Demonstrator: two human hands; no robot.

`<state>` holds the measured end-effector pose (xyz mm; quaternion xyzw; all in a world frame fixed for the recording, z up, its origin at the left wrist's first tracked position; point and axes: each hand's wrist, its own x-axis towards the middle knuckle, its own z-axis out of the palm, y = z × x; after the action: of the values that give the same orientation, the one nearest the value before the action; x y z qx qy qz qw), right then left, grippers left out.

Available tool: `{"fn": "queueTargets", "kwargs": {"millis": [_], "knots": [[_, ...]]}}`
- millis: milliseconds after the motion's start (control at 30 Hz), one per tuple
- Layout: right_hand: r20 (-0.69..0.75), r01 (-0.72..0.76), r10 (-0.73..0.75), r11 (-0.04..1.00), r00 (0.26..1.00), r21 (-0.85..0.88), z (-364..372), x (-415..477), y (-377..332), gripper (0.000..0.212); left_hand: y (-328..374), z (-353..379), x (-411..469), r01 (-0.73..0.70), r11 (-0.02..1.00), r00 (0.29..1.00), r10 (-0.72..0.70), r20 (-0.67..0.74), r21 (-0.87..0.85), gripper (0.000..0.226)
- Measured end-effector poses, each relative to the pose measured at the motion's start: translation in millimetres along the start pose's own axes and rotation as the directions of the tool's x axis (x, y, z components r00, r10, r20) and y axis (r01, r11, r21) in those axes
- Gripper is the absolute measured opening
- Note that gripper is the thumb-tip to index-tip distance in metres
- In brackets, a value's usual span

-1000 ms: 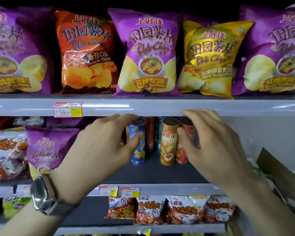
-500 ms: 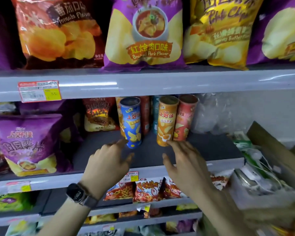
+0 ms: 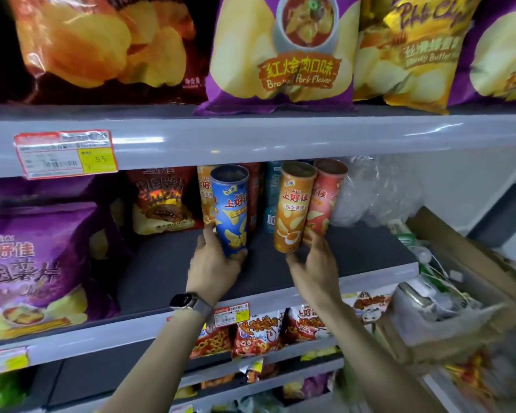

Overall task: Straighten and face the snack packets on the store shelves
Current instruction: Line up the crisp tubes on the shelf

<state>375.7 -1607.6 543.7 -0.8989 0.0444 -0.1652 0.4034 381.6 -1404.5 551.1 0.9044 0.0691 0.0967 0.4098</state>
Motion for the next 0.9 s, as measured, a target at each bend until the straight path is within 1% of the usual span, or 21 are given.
{"fn": "queueTargets", "kwargs": {"millis": [167,267,333,400,533,667,800,900], "knots": [[-0.052,-0.063,0.068,0.994,0.996,0.095,18.3,11.9,-3.0,0.054,0.4,12.4,8.4,0.005,0.995,0.996,-0.013,-0.083,-0.100,0.078],[-0.104,-0.103,0.119,0.984,0.987,0.144,26.3,18.5,-8.5,0.052,-3.6,14.2,13.2,0.005,0.992,0.998,-0.013,-0.064,-0.125,0.058],[-0.132,-0.116,0.138,0.980,0.982,0.162,31.1,22.1,-9.1,0.050,-8.3,10.0,13.7,-0.009,0.993,0.999,0.003,-0.053,-0.119,0.053],[-0.138,-0.129,0.149,0.981,0.979,0.146,34.9,25.0,-8.5,0.052,-15.0,0.2,10.4,-0.022,0.994,0.998,0.016,-0.059,-0.103,0.053],[-0.154,-0.145,0.160,0.984,0.975,0.108,39.8,29.7,-7.6,0.059,-40.3,-26.9,-0.1,0.003,0.998,0.994,-0.010,-0.105,-0.059,0.052],[-0.155,-0.166,0.178,0.982,0.972,0.085,46.5,31.5,-12.2,0.063,-66.7,-52.2,-8.0,0.004,0.996,0.986,-0.018,-0.165,-0.085,0.054],[-0.158,-0.168,0.187,0.977,0.969,0.131,55.4,28.4,-14.2,0.061,-80.9,-61.2,-12.4,-0.014,0.993,0.980,-0.009,-0.199,-0.114,0.066],[-0.107,-0.122,0.143,0.976,0.984,0.183,63.1,18.1,-19.0,0.052,-85.1,-57.5,-15.0,-0.038,0.995,0.974,0.016,-0.225,-0.093,0.067]]}}
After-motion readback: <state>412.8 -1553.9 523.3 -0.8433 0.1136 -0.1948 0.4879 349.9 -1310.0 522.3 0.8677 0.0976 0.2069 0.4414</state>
